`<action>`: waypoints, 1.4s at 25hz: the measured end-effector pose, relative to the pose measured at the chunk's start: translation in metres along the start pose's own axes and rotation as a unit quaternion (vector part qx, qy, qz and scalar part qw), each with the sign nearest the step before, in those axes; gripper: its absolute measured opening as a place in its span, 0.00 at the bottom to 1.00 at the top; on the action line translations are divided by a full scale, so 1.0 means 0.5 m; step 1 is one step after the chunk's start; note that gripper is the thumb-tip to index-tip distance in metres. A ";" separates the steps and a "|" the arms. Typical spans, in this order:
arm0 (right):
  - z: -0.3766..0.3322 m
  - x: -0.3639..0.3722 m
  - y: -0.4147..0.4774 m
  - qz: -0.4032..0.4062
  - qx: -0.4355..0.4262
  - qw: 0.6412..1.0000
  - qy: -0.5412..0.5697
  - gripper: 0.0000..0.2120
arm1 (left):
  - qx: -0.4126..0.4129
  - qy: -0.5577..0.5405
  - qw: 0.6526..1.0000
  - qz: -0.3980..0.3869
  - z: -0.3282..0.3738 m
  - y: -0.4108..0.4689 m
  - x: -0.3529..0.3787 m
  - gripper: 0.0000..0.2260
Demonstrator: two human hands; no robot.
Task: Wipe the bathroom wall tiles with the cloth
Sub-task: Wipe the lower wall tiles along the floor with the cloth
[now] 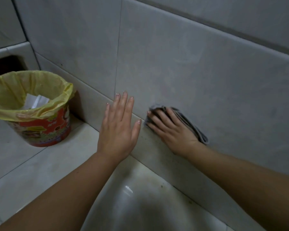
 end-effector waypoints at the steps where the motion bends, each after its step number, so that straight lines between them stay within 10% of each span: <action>1: -0.001 -0.003 -0.036 -0.017 -0.003 1.000 0.011 0.26 | 0.004 -0.001 1.000 -0.001 0.005 0.000 0.003 0.29; 10: 0.156 -0.103 -0.163 0.058 0.160 0.985 -0.016 0.26 | 0.062 -0.043 0.997 -0.014 0.127 0.005 0.029 0.28; 16: 0.057 -0.045 -0.303 -0.021 0.066 0.998 0.002 0.28 | 0.080 -0.055 0.995 -0.010 0.181 0.018 0.052 0.27; 24: 0.190 -0.117 -0.325 0.042 0.277 0.959 -0.028 0.28 | 0.114 -0.066 0.991 -0.035 0.245 -0.021 0.063 0.27; 31: 0.040 -0.035 -0.488 -0.023 0.144 0.989 -0.015 0.31 | 0.149 -0.073 0.985 -0.051 0.272 -0.048 0.073 0.27; 35: 0.138 -0.093 -0.548 0.003 0.273 0.961 -0.036 0.29 | 0.174 -0.061 0.981 -0.061 0.283 -0.067 0.075 0.27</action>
Point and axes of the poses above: each hand's wrist, its own y-axis towards the middle knuckle, its own x-axis out of the palm, z = x × y, the point moved 6 cm from there along y, towards the middle knuckle, and after that the axes turned 2 degrees about z, right-handed, at the moved point
